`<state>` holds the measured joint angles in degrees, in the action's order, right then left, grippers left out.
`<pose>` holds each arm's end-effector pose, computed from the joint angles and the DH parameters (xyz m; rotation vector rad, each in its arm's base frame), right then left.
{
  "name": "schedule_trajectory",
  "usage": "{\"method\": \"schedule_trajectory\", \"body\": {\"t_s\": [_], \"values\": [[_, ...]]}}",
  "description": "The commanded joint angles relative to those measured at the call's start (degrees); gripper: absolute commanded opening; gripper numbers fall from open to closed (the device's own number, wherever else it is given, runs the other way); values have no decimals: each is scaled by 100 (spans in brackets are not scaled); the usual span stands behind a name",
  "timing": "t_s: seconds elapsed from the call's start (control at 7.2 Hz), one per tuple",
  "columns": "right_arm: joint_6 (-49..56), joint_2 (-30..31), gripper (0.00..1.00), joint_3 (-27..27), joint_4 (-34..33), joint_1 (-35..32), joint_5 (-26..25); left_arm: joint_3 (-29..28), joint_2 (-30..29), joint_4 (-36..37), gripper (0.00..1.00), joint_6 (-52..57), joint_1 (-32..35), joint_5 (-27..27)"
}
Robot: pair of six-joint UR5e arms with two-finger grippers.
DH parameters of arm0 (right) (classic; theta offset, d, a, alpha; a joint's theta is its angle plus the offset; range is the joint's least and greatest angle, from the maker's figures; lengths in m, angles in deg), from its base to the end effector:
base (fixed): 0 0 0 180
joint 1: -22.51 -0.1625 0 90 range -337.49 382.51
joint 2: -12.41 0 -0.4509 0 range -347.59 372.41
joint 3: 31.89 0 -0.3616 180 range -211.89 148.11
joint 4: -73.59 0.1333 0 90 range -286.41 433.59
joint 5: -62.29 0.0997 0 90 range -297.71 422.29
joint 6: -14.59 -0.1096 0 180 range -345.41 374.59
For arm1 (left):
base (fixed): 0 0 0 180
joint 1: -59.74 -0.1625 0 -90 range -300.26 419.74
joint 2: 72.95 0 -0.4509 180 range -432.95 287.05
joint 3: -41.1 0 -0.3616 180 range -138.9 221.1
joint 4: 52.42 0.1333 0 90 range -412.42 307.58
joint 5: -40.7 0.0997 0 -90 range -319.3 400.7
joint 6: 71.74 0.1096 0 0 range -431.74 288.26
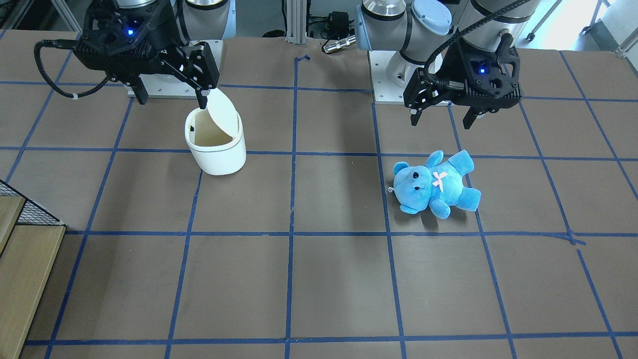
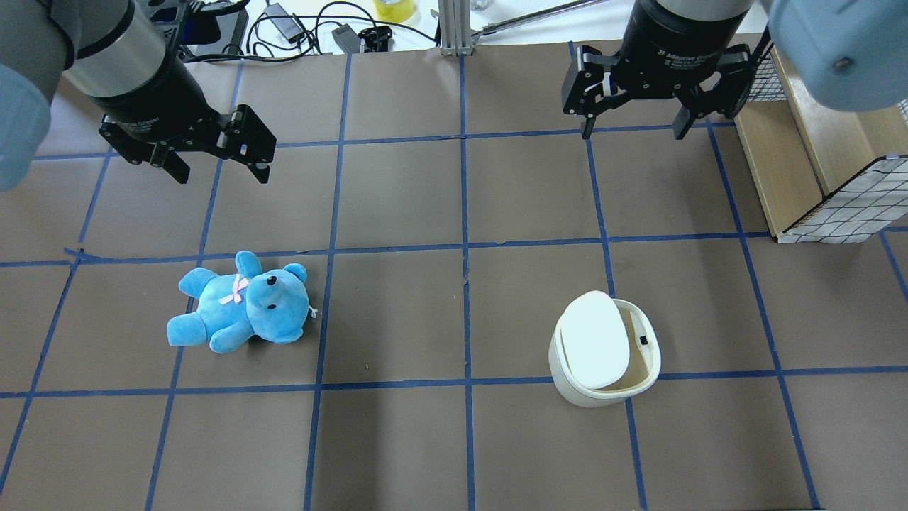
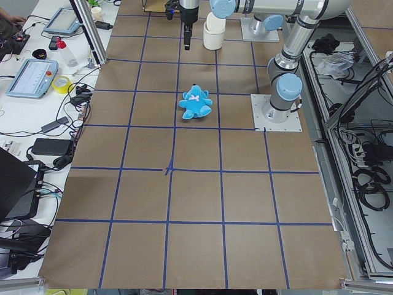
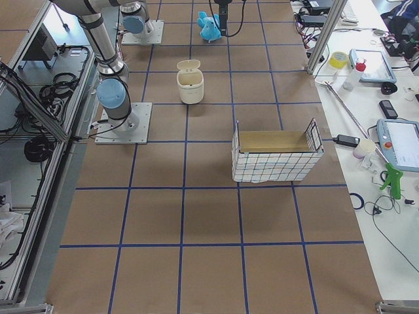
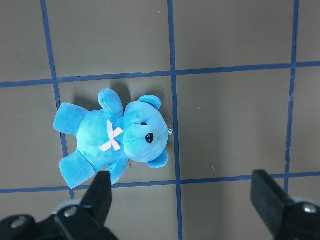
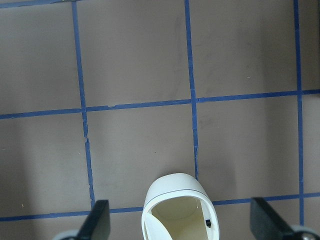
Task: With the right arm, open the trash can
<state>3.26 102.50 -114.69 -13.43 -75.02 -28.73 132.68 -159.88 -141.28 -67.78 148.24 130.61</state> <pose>0.1912 -0.4444 0.5575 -0.1050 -3.1323 0.1209 -0.1219 -0.4453 0.5172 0.0675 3.1394 -0.0721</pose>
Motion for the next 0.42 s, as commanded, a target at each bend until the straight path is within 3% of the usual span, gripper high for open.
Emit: {"method": "schedule_trajectory", "body": {"t_s": [0.0, 0.28], "values": [[0, 0, 100, 0, -8, -3, 31, 0, 0, 0, 100, 0, 0, 0], [0, 0, 100, 0, -17, -3, 14, 0, 0, 0, 100, 0, 0, 0]]}}
